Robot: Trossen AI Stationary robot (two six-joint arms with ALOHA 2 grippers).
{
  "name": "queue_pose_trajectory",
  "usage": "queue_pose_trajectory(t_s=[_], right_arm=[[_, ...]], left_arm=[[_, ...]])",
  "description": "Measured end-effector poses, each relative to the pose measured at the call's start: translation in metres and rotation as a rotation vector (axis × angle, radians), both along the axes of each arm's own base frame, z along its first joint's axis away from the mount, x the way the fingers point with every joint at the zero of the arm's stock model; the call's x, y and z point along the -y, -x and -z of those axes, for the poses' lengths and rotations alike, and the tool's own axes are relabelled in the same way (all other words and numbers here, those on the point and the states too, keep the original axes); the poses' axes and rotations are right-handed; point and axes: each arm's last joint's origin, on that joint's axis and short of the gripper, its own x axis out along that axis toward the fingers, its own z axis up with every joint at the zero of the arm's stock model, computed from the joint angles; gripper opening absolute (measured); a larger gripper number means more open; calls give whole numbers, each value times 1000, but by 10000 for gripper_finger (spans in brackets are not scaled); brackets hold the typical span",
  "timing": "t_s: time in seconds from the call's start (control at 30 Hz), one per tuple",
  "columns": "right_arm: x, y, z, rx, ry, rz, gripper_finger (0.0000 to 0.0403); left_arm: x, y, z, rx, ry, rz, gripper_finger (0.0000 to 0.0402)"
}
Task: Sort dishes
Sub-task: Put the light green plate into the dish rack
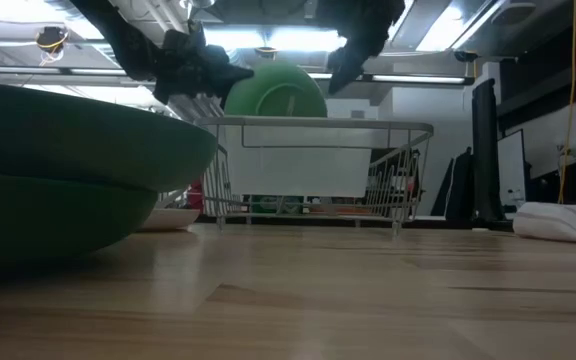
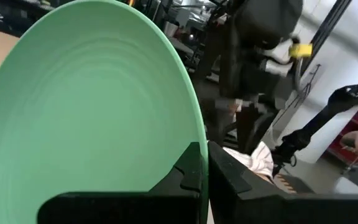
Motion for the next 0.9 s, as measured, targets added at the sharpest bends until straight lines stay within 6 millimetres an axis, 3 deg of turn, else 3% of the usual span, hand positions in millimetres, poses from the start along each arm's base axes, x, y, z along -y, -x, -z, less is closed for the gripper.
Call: queue_pose_trajectory(t_s=[0.33, 0.67, 0.77, 0.9], right_arm=[[31, 35, -73, 207, 282, 215, 246], [79, 72, -121, 384, 395, 391, 246], [89, 83, -131, 459, 354, 368, 246], [97, 92, -134, 566, 226, 203, 246]], left_arm=[[2, 0, -15, 90, -108, 81, 0], [10, 5, -38, 129, -120, 198, 0], [14, 6, -41, 108, -126, 268, 0], [15, 4, -40, 112, -140, 282, 0]])
